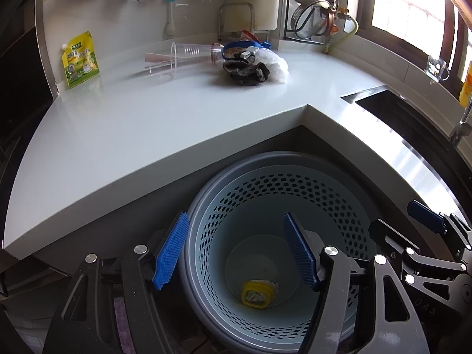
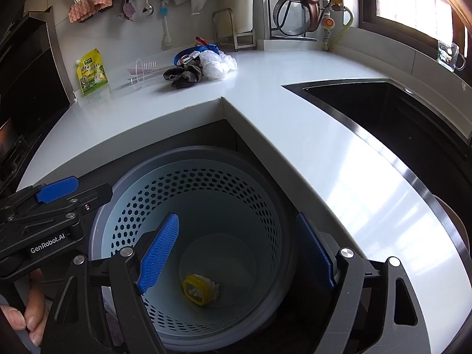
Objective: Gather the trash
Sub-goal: 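Open both tools to drop the lid and paper into the bin, then move both tools back to the remaining trash on the counter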
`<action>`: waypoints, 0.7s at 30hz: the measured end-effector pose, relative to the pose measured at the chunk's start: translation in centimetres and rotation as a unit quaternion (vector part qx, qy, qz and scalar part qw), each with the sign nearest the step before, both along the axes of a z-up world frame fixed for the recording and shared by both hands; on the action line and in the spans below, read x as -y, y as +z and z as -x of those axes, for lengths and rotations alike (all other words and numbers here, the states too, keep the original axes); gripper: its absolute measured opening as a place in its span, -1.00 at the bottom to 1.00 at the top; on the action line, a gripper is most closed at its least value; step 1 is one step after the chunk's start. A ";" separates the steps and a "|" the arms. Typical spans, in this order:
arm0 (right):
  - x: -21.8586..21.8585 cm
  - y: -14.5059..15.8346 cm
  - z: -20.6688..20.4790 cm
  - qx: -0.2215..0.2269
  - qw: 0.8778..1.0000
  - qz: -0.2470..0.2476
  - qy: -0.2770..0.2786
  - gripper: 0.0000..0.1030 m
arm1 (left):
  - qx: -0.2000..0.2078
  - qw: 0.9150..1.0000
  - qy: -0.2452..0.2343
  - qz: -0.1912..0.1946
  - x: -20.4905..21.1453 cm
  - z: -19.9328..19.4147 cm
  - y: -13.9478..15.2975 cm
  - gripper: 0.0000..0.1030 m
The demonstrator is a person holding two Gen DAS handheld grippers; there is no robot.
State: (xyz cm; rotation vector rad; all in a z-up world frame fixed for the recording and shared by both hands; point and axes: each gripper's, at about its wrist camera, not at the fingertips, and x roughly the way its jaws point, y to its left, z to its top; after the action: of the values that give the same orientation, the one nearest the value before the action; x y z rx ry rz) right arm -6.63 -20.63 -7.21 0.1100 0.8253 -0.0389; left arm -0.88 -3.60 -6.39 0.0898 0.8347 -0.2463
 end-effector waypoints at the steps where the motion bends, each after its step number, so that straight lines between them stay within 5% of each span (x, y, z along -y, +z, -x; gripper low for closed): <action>1: 0.1 0.0 0.0 0.000 1.000 0.000 0.000 0.51 | 0.001 1.000 0.000 0.000 0.0 0.0 0.0 0.27; 21: 0.5 1.6 -1.3 0.014 1.000 0.000 -0.003 0.51 | 0.024 1.000 0.012 0.003 -1.0 -1.0 2.4 0.33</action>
State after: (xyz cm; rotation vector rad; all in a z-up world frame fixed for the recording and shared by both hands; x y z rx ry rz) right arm -5.33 -21.10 -5.56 0.1125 0.7966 -0.0421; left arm 0.08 -2.58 -4.01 0.0803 0.7872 -0.2228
